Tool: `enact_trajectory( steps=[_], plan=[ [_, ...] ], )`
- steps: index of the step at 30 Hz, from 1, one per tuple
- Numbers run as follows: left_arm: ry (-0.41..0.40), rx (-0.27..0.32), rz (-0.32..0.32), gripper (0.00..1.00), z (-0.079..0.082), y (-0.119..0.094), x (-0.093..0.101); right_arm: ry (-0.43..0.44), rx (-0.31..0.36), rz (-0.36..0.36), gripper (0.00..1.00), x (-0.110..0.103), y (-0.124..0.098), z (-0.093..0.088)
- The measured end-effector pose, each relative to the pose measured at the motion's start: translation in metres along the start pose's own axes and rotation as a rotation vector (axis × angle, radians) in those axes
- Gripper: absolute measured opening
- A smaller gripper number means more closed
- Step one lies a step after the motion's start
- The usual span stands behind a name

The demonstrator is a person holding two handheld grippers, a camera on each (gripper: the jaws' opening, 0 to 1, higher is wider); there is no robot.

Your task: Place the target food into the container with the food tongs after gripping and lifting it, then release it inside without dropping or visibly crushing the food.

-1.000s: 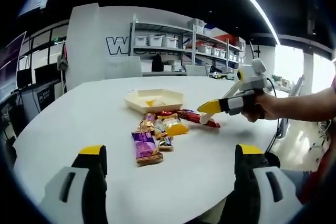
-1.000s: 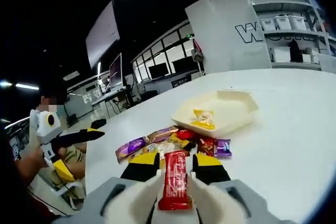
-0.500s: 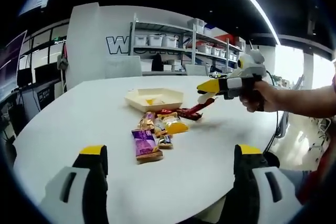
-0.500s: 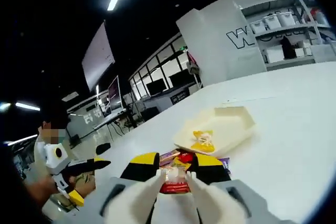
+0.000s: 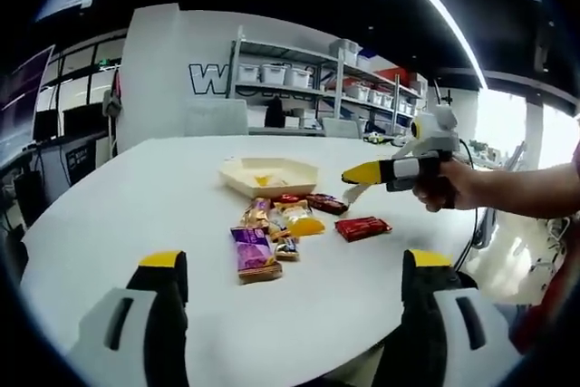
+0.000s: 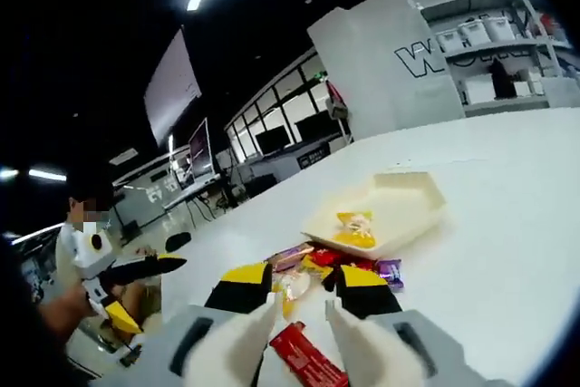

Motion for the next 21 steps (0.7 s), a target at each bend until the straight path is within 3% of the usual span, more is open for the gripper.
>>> enact_trajectory(
  steps=[1, 6, 10, 11, 15, 21],
  plan=[
    [0.0, -0.004, -0.003, 0.96, -0.002, 0.0, 0.002, -0.054, -0.022, -0.025, 0.23, 0.003, 0.0, -0.005],
    [-0.006, -0.011, -0.015, 0.95, -0.003, 0.001, 0.005, -0.066, -0.062, -0.009, 0.24, 0.004, -0.001, -0.013],
    [-0.012, -0.006, -0.008, 0.95, -0.002, 0.001, 0.004, -0.165, -0.116, 0.007, 0.25, -0.002, -0.002, -0.027],
    [-0.015, -0.004, -0.006, 0.95, -0.002, 0.001, 0.003, -0.152, -0.093, 0.007, 0.25, -0.004, -0.004, -0.024],
    [-0.007, -0.017, -0.005, 0.95, -0.005, 0.001, 0.003, -0.179, -0.101, -0.015, 0.25, 0.001, -0.008, -0.022],
    [-0.026, -0.009, -0.007, 0.95, -0.004, 0.001, 0.003, -0.118, -0.122, -0.002, 0.25, -0.002, -0.022, -0.026]
  ],
)
Point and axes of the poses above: the point that each gripper's makers call its tool centre point, and the gripper's own axes: y roughly forward along the fingers, x roughly to its right, z roughly out of its top, the point moved 1 cm from there along -y, roughly backward along the fingers, and after that the axes turned 1 degree about -x, right-handed, at the moved point
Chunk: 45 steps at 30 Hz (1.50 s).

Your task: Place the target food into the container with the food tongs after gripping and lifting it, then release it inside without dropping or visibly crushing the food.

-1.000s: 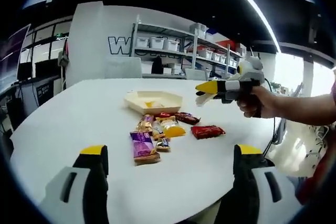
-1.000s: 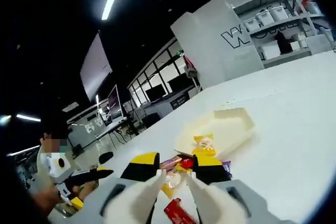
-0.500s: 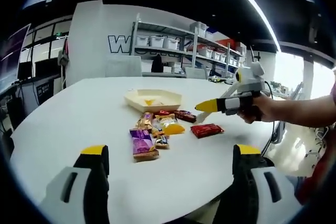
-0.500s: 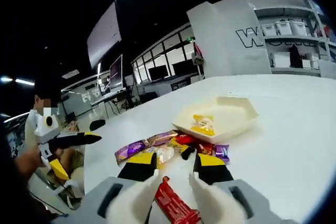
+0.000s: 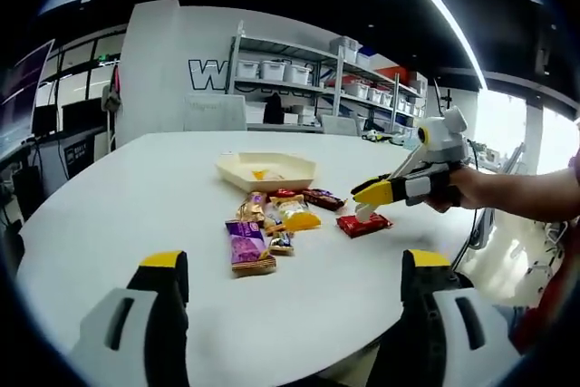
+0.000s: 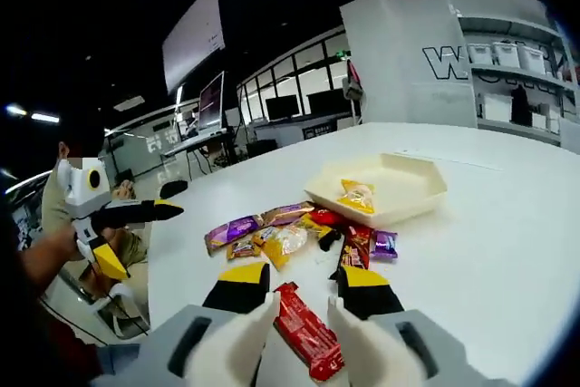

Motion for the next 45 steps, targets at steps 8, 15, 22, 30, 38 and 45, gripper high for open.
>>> enact_trajectory(
  steps=[8, 15, 22, 30, 38, 45],
  plan=[
    [0.005, 0.007, -0.004, 0.95, 0.003, -0.001, 0.001, 0.103, 0.013, 0.042, 0.25, -0.001, -0.012, 0.004],
    [-0.016, 0.013, -0.004, 0.95, 0.002, -0.003, 0.0, 0.103, -0.039, 0.089, 0.25, -0.017, -0.013, -0.01],
    [0.003, 0.004, -0.005, 0.95, 0.002, -0.003, 0.002, 0.02, -0.056, 0.052, 0.25, -0.018, -0.006, -0.013],
    [-0.005, 0.005, -0.003, 0.95, 0.001, 0.0, 0.003, -0.098, -0.111, 0.035, 0.25, -0.032, 0.006, -0.02],
    [-0.002, 0.004, -0.009, 0.95, 0.001, 0.003, 0.005, -0.308, -0.102, 0.025, 0.21, -0.039, 0.008, -0.02],
    [0.007, -0.004, -0.012, 0.95, 0.0, 0.003, 0.007, -0.183, -0.093, -0.016, 0.18, -0.03, 0.01, -0.015]
  ],
)
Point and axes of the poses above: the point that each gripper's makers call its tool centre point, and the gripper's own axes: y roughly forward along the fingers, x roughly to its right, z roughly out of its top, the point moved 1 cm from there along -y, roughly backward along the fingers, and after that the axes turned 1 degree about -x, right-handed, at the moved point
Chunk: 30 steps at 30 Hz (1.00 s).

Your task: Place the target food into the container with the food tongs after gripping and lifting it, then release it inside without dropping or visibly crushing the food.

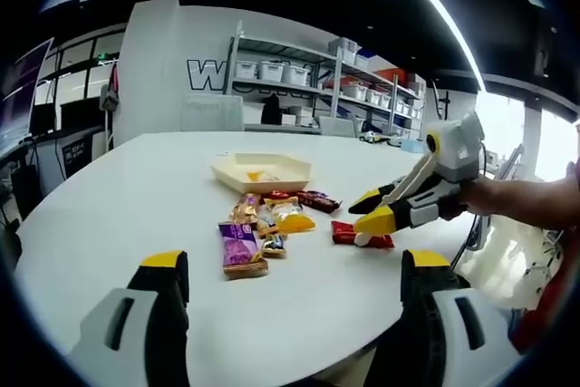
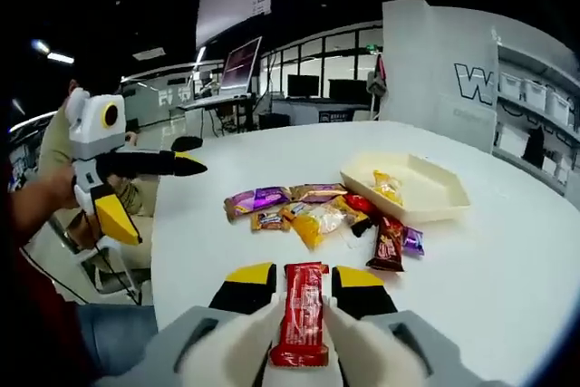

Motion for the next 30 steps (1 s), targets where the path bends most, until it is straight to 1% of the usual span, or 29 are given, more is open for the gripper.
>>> enact_trajectory(
  steps=[1, 3, 5, 7, 13, 16, 22, 26, 28, 30],
  plan=[
    [0.005, -0.005, 0.002, 0.95, 0.0, 0.0, -0.001, -0.002, 0.007, -0.011, 0.18, 0.003, 0.0, 0.001],
    [0.009, -0.004, 0.005, 0.95, 0.002, -0.001, -0.003, -0.003, 0.013, -0.01, 0.18, 0.004, -0.001, 0.004],
    [0.004, 0.006, 0.006, 0.95, 0.005, -0.003, -0.004, 0.043, 0.056, 0.001, 0.18, 0.004, -0.002, 0.013],
    [0.005, 0.01, 0.01, 0.95, 0.006, -0.003, -0.006, 0.071, 0.073, 0.006, 0.18, 0.006, -0.003, 0.019],
    [0.036, 0.003, 0.013, 0.99, 0.005, -0.002, -0.004, 0.112, 0.126, 0.017, 0.19, 0.011, -0.009, 0.04],
    [0.031, -0.006, 0.006, 0.99, 0.004, -0.001, -0.003, 0.122, 0.147, 0.01, 0.19, 0.015, -0.011, 0.048],
    [0.031, 0.008, -0.002, 0.99, 0.008, -0.001, -0.001, 0.128, 0.188, 0.003, 0.19, 0.024, -0.014, 0.072],
    [0.035, 0.012, 0.001, 0.99, 0.011, -0.001, -0.002, 0.117, 0.211, -0.022, 0.19, 0.034, -0.011, 0.085],
    [0.035, 0.012, 0.002, 0.99, 0.011, 0.0, -0.002, 0.132, 0.21, -0.027, 0.19, 0.038, -0.008, 0.087],
    [0.034, 0.009, 0.002, 0.99, 0.01, 0.0, -0.002, 0.128, 0.212, -0.041, 0.19, 0.042, -0.006, 0.088]
  ],
)
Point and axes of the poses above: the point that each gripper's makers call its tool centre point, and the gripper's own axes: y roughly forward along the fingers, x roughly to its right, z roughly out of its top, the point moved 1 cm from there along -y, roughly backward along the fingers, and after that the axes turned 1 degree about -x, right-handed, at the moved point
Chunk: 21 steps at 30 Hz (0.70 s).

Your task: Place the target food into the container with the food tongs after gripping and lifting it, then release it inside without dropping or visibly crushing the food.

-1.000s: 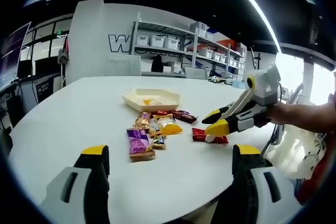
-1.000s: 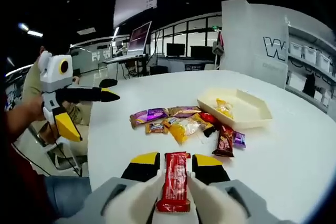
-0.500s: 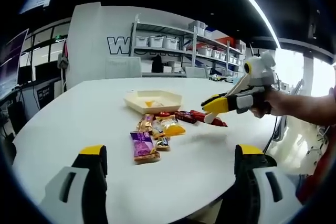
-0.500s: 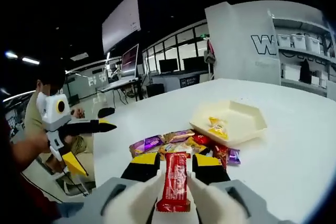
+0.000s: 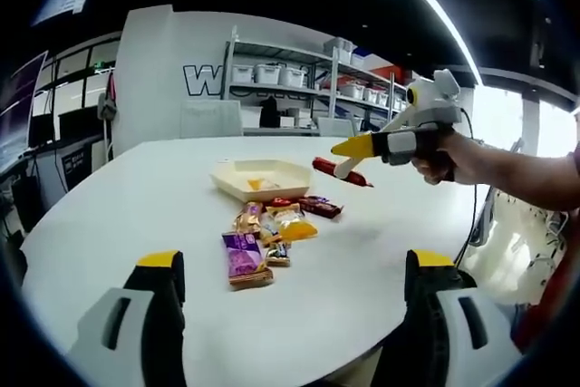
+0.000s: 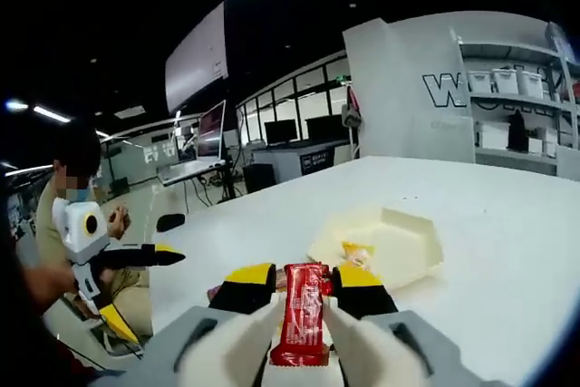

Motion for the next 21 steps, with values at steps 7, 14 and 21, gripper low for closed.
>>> enact_trajectory(
  steps=[7, 14, 21],
  plan=[
    [-0.005, 0.006, 0.013, 0.98, 0.0, -0.003, -0.004, 0.038, 0.023, -0.021, 0.19, 0.01, 0.006, 0.004],
    [0.018, -0.011, 0.035, 0.99, -0.001, -0.003, -0.009, 0.05, 0.025, -0.027, 0.19, 0.017, 0.014, 0.014],
    [0.018, 0.003, 0.044, 0.99, 0.002, -0.002, -0.01, 0.078, 0.044, -0.049, 0.19, 0.026, 0.02, 0.024]
  ],
)
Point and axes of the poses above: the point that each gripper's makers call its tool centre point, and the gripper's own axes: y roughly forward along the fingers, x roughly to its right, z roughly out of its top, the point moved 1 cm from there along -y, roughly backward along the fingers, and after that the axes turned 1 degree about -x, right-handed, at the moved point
